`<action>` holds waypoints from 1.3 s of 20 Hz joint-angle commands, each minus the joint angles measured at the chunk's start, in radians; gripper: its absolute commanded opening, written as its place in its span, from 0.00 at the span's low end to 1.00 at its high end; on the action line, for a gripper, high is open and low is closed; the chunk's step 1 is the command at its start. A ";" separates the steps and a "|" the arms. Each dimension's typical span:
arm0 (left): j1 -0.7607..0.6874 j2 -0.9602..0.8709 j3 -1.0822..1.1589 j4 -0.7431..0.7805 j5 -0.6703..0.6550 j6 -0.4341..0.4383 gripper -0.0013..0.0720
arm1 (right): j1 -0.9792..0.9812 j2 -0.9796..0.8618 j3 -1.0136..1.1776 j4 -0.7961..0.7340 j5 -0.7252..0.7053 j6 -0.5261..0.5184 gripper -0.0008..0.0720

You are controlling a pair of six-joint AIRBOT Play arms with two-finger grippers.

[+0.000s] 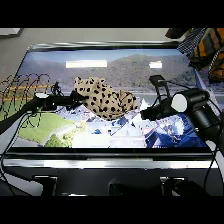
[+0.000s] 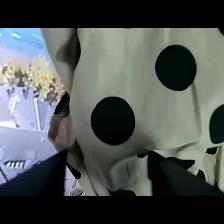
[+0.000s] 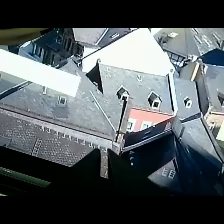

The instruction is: Fold the clothes and pants, and hang the long-sleeved shirts on hangers.

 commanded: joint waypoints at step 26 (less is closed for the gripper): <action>-0.005 -0.011 0.049 0.015 -0.031 0.016 0.04 | -0.227 -0.572 -0.064 0.890 -0.642 -0.131 0.42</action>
